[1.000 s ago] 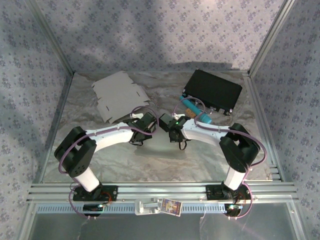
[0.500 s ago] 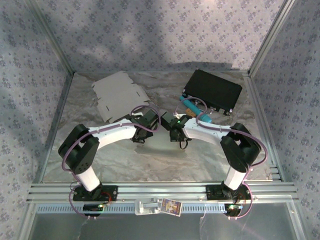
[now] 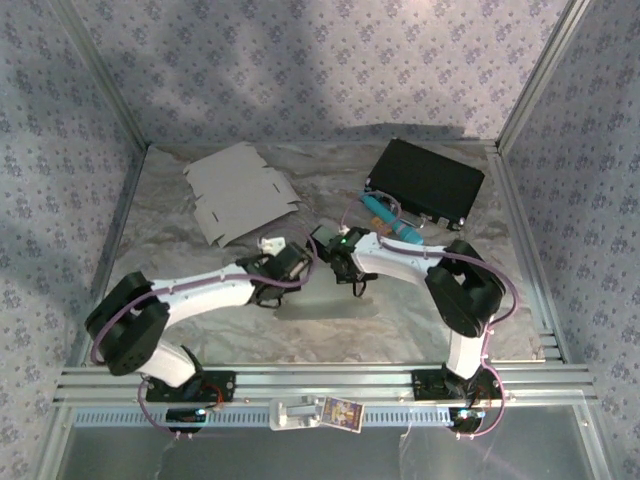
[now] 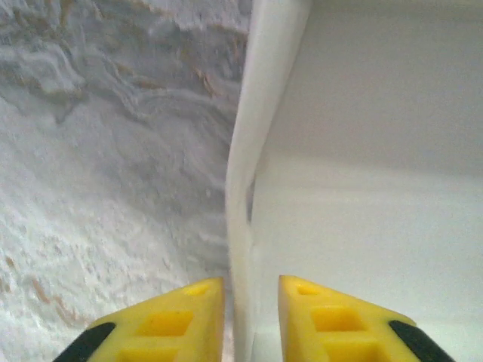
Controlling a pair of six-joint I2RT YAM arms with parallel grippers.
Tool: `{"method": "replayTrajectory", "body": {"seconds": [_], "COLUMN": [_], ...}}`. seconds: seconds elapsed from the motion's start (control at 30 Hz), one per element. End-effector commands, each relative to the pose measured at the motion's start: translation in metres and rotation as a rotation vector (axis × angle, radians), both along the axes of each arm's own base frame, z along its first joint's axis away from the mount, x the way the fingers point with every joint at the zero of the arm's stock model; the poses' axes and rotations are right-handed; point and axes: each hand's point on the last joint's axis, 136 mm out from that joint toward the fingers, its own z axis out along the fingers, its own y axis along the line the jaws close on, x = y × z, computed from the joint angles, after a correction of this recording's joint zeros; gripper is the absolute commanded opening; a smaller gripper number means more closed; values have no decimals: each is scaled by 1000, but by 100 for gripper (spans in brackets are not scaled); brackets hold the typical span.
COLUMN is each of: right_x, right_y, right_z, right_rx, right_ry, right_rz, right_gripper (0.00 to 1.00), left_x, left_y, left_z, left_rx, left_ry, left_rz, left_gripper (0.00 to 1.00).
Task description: Fold the paper box
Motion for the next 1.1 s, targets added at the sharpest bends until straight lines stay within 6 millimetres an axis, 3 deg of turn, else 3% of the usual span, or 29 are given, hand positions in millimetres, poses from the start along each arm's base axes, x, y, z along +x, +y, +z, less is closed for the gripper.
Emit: {"method": "replayTrajectory", "body": {"seconds": [0.0,0.23,0.43,0.53,0.67,0.97,1.07], "right_x": [-1,-2,-2,-1,0,1,0], "right_y": [-17,-19,-20,-21,-21,-19,-18], "right_z": [1,1,-1,-3,-4,-3,-3], "right_rx": [-121,-121,-116,-111,-107,-101,-103], "right_ry": [5,10,24,33,35,33,41], "right_rz": [26,27,21,11,7,6,7], "right_gripper": [0,0,0,0,0,0,0], "left_x": [10,18,30,33,32,33,34], "left_y": [17,14,7,11,14,-3,3], "left_z": [6,9,37,41,31,16,7], "left_rx": [2,-113,-220,-207,-173,-137,-56], "left_ry": [-53,-29,-52,-45,9,67,83], "left_rz": [23,-28,-77,-100,-126,-170,-154], "left_gripper": [28,34,42,43,44,44,42]}}
